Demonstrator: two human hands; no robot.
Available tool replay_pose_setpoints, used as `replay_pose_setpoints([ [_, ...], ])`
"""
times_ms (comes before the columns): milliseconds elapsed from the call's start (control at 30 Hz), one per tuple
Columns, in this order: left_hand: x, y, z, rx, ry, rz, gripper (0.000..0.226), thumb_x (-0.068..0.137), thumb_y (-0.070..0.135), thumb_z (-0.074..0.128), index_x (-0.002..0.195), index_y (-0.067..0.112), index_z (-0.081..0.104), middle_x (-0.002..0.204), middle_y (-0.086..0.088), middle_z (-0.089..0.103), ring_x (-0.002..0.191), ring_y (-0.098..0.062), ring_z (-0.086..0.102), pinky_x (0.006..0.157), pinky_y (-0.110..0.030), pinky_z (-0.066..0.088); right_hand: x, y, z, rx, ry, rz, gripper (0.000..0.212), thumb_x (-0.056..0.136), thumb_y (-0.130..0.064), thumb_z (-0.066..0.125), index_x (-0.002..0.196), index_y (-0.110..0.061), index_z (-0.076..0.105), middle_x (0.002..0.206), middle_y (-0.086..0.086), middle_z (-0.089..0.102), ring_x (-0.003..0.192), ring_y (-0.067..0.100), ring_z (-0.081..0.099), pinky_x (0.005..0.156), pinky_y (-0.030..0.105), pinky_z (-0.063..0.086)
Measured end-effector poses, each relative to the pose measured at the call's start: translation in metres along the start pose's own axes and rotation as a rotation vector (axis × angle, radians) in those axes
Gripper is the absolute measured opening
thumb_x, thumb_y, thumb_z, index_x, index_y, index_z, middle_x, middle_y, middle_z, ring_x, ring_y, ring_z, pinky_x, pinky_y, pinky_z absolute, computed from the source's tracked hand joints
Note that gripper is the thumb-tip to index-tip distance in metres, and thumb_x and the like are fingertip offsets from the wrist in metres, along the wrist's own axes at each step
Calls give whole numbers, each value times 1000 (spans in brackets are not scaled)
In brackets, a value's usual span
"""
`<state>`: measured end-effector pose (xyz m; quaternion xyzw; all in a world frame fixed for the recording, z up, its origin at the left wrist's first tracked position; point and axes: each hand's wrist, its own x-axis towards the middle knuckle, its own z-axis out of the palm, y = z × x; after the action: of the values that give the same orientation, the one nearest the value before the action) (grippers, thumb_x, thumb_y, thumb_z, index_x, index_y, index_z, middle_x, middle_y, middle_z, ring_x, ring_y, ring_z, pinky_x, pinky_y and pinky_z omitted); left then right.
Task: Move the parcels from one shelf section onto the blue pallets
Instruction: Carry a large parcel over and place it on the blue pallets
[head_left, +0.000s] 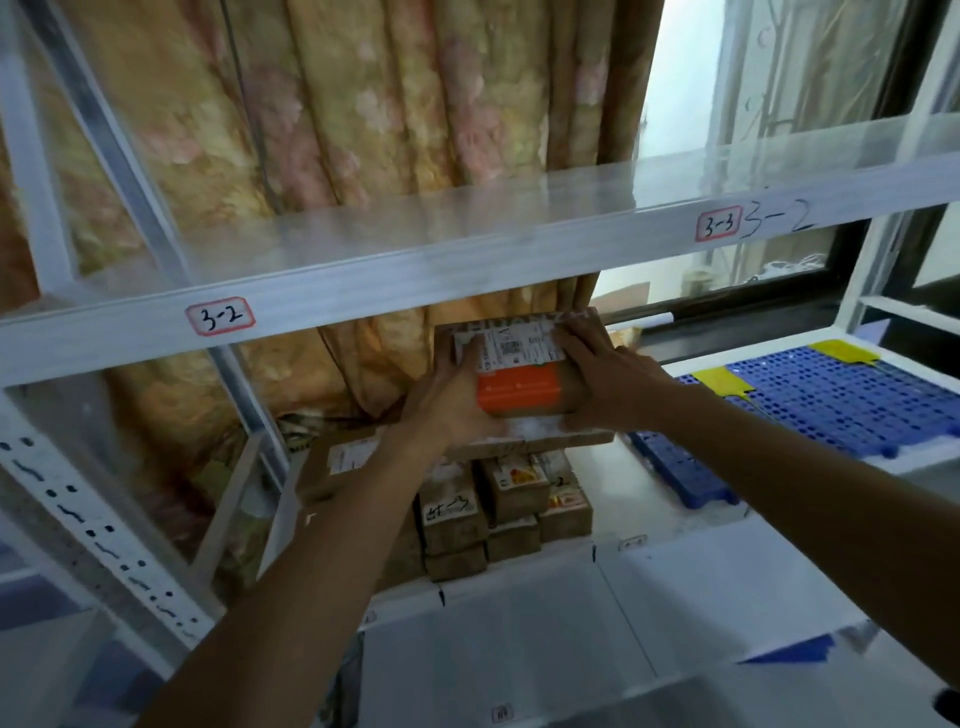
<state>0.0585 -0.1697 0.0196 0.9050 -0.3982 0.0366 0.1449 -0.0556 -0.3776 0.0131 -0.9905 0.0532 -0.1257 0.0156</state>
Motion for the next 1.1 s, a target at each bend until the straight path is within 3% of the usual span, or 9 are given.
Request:
replay_pose_setpoints([
  [67, 2, 11, 7, 0, -2, -16, 131, 63, 61, 83, 156, 33, -6, 161, -8, -19, 146, -37, 20, 111, -46, 38, -7, 12, 2, 17, -15, 2, 124, 69, -64, 76, 155, -22, -2, 163, 3, -8, 145, 37, 21, 104, 51, 42],
  [267, 2, 57, 24, 71, -49, -93, 128, 67, 63, 79, 155, 34, -10, 161, -4, -26, 144, -40, 24, 110, -48, 37, -32, 51, 7, 50, -55, 39, 127, 67, -64, 77, 155, -27, -6, 163, -1, -10, 142, 38, 27, 109, 53, 38],
  [400, 1, 86, 33, 96, -42, -132, 127, 69, 65, 76, 155, 31, -11, 161, -7, -25, 146, -42, 19, 111, -50, 32, -42, 77, 1, 50, -51, -14, 129, 65, -64, 79, 154, -27, -6, 163, -2, -11, 140, 41, 30, 105, 55, 42],
  [533, 2, 112, 48, 94, -6, -146, 126, 68, 69, 75, 156, 30, -7, 162, -9, -18, 148, -43, 11, 115, -54, 26, -54, 106, -5, 39, -64, -60, 128, 66, -62, 79, 155, -24, -6, 163, 0, -11, 143, 41, 26, 105, 54, 41],
  [667, 13, 138, 61, 87, -3, -140, 127, 67, 68, 76, 156, 28, -4, 162, -9, -15, 148, -41, 14, 113, -52, 31, -65, 131, -5, 76, -106, -45, 130, 67, -60, 80, 155, -25, -8, 163, 2, -11, 146, 38, 19, 110, 55, 37],
  [867, 41, 163, 74, 54, -71, -138, 123, 72, 64, 75, 155, 29, -8, 162, -7, -21, 148, -41, 11, 111, -51, 34, -63, 168, -1, 104, -123, -11, 130, 63, -62, 80, 154, -29, -7, 162, -2, -11, 140, 37, 33, 105, 54, 43],
  [1100, 85, 175, 105, -41, -124, -77, 129, 66, 73, 73, 155, 33, -11, 163, -7, -19, 148, -40, 13, 113, -54, 29, -63, 202, 3, 20, -152, 72, 125, 69, -60, 80, 155, -19, 0, 162, 6, -4, 133, 35, 38, 102, 49, 42],
])
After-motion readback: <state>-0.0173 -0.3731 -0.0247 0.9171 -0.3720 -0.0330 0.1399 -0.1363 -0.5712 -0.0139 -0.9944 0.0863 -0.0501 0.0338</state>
